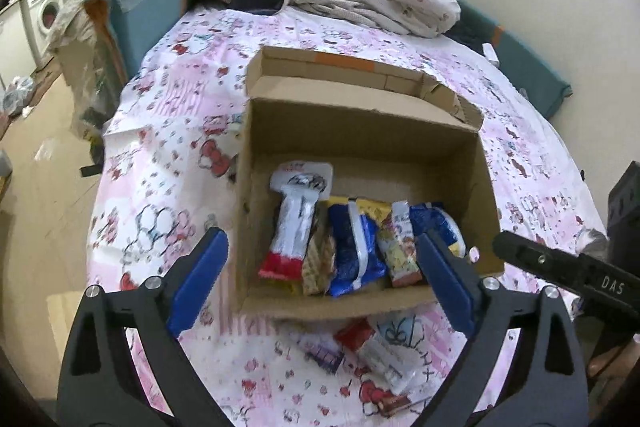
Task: Organize snacks
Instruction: 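Withdraw both tools from the box toward the remaining packets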
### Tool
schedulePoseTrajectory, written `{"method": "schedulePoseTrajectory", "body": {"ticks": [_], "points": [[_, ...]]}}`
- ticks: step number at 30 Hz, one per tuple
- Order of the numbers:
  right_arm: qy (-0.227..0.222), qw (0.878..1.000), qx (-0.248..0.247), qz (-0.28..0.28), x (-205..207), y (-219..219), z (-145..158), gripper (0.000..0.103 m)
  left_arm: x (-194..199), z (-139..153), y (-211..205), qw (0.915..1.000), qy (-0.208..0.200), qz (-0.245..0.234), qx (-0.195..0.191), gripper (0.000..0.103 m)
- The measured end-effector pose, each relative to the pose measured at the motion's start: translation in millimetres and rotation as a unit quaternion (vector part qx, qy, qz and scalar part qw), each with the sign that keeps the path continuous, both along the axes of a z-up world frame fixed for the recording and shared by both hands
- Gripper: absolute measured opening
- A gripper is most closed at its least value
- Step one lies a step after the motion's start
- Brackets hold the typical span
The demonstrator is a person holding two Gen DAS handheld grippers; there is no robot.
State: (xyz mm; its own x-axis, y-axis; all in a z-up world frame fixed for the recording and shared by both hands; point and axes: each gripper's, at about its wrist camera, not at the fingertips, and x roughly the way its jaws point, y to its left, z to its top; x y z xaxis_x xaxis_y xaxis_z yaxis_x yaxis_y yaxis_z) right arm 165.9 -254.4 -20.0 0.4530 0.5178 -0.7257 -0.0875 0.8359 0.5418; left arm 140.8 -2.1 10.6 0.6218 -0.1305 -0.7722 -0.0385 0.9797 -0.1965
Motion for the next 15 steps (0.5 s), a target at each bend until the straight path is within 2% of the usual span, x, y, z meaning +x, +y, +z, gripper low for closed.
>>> {"method": "schedulePoseTrajectory", "body": {"ticks": [7, 15], "points": [[0.018, 1.000, 0.014, 0.001, -21.4, -4.8, -6.1, 0.081, -28.4, 2.6, 9.2, 1.0000, 0.005, 0.008, 0.003, 0.094], [0.085, 0.996, 0.025, -0.003, -47.2, -14.5, -34.8, 0.081, -55.2, -7.8, 21.2, 0.9985, 0.046, 0.028, -0.014, 0.094]]}}
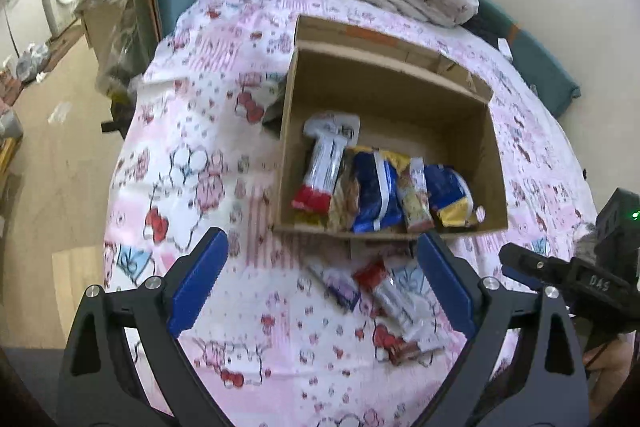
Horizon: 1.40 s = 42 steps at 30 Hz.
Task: Organize snacks
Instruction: 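Withdraw both tools from the box toward the remaining packets, then grasp the white-and-blue packet with the left tool while the right tool grasps a white-and-brown packet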
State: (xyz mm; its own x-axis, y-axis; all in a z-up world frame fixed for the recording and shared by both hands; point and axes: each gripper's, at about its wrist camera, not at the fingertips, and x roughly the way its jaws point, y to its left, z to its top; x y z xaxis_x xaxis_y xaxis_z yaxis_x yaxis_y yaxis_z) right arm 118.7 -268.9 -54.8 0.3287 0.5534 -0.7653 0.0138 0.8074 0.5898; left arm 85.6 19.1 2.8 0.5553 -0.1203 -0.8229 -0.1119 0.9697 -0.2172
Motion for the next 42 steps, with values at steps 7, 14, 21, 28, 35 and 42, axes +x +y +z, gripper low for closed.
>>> {"method": "schedulePoseTrajectory", "body": {"ticks": [7, 14, 21, 28, 35, 42], "points": [[0.094, 0.995, 0.014, -0.042, -30.9, -26.2, -39.7, 0.080, -8.9, -13.6, -1.2, 0.9995, 0.029, 0.006, 0.006, 0.094], [0.134, 0.990, 0.039, -0.036, -42.7, -21.4, -54.6, 0.078, -9.1, -22.9, 7.3, 0.9977, 0.053, 0.030, -0.030, 0.094], [0.198, 0.979, 0.043, -0.006, -49.8, 8.9, -84.4, 0.073, -9.1, -21.8, 10.9, 0.9976, 0.052, 0.033, -0.032, 0.094], [0.176, 0.982, -0.061, 0.016, -24.6, 38.4, -94.3, 0.061, -7.8, -23.0, 11.2, 0.9972, 0.055, 0.037, -0.034, 0.094], [0.139, 0.982, -0.119, 0.052, -21.5, 41.7, -88.7, 0.023, -8.7, -26.7, 14.1, 0.9973, 0.059, 0.038, -0.024, 0.094], [0.093, 0.994, -0.052, 0.032, -33.6, 14.2, -57.7, 0.019, -7.1, -35.0, 14.5, 0.9960, 0.074, 0.043, -0.026, 0.094]]}}
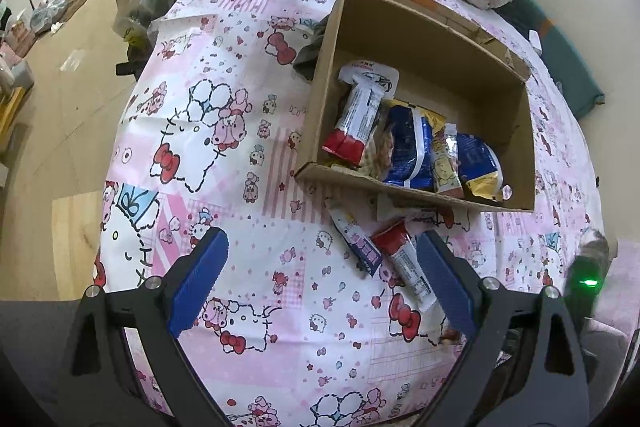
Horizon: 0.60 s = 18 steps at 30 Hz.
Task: Organize snacks
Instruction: 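Grasp the white-and-blue packet with the left tool while the right tool grasps a white-and-brown packet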
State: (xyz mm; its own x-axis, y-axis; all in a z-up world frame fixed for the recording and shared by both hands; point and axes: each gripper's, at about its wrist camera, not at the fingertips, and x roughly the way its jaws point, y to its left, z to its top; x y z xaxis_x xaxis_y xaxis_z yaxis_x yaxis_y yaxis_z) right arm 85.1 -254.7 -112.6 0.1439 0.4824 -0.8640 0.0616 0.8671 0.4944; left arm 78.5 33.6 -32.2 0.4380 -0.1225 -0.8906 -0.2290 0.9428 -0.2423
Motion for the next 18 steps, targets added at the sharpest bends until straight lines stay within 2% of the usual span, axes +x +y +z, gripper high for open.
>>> {"method": "schedulePoseTrajectory", "body": {"ticks": [5, 7, 9, 13, 15, 18], "points": [[-0.036, 0.999, 0.029, -0.006, -1.4, -2.5, 21.3, 0.019, 4.7, -19.4, 0.5, 0.9990, 0.026, 0.022, -0.028, 0.091], [-0.041, 0.999, 0.031, -0.006, -0.5, -2.5, 23.9, 0.019, 8.6, -29.2, -1.5, 0.9978, 0.033, 0.037, -0.044, 0.084], [-0.039, 0.999, 0.035, -0.008, 0.8, -3.4, 24.1, 0.019, 18.0, -38.9, -9.6, 0.9969, 0.043, 0.038, -0.054, 0.073], [-0.044, 0.998, 0.032, -0.012, 4.1, -1.4, 28.1, 0.019, 36.9, -54.2, -30.5, 0.9975, 0.054, 0.020, -0.041, 0.072], [-0.043, 0.998, 0.032, -0.017, 1.2, -3.0, 25.4, 0.019, 43.7, -66.2, -35.6, 0.9971, 0.063, 0.017, -0.040, 0.058], [-0.037, 0.999, 0.030, -0.023, -0.2, -5.4, 22.6, 0.019, 50.2, -84.3, -33.9, 0.9956, 0.082, 0.030, -0.034, 0.057]]}}
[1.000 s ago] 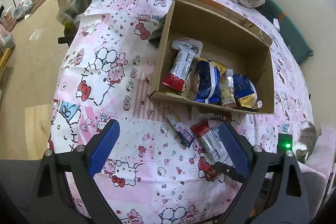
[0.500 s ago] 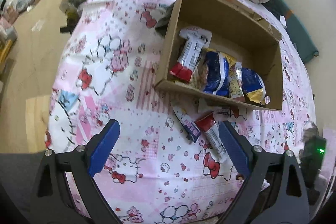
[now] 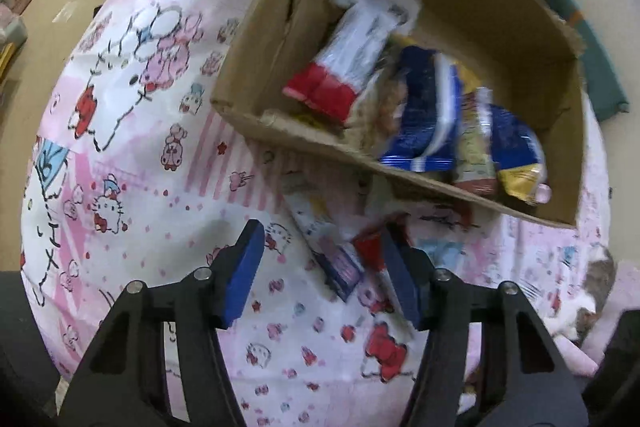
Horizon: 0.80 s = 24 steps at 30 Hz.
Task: Organize snacks
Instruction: 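Grasp the white-and-blue packet with the left tool while the right tool grasps a white-and-brown packet, then carry both held packets over the box and lower them inside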
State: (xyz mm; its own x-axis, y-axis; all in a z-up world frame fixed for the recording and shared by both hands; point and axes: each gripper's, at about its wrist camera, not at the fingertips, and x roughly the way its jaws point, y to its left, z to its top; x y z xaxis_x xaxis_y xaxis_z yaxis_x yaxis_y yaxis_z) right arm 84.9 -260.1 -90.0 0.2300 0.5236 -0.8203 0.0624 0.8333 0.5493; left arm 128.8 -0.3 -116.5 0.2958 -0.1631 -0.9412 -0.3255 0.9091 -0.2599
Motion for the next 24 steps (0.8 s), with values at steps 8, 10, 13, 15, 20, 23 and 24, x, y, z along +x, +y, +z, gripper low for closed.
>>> {"method": "schedulePoseTrajectory", "body": {"ticks": [8, 10, 13, 15, 20, 23, 24], "points": [[-0.001, 1.000, -0.001, 0.005, 4.7, 5.7, -1.2, 0.019, -10.5, -14.7, -3.0, 0.9985, 0.051, -0.021, -0.007, 0.014], [-0.001, 1.000, 0.000, 0.011, 5.3, 9.2, -1.4, 0.019, -17.1, -9.2, -1.5, 0.9986, 0.048, -0.023, -0.002, 0.014], [-0.005, 1.000, 0.003, 0.019, 5.5, 15.2, 0.0, 0.019, -28.9, -0.6, 5.3, 0.9987, 0.045, -0.024, 0.007, 0.014], [-0.007, 1.000, 0.006, 0.025, 5.1, 18.8, 1.6, 0.019, -36.6, 5.0, 10.7, 0.9989, 0.040, -0.020, 0.016, 0.014], [-0.016, 0.999, 0.020, 0.031, 2.6, 22.5, 8.8, 0.019, -49.8, 19.5, 27.3, 0.9992, 0.022, -0.020, 0.026, 0.014], [-0.018, 0.998, 0.057, 0.024, 1.2, 19.0, 13.8, 0.019, -50.6, 31.3, 37.4, 0.9988, 0.003, -0.024, 0.043, 0.014], [-0.022, 0.997, 0.064, 0.022, 0.6, 17.8, 16.9, 0.019, -51.2, 34.9, 38.7, 0.9986, -0.002, -0.025, 0.047, 0.014]]}}
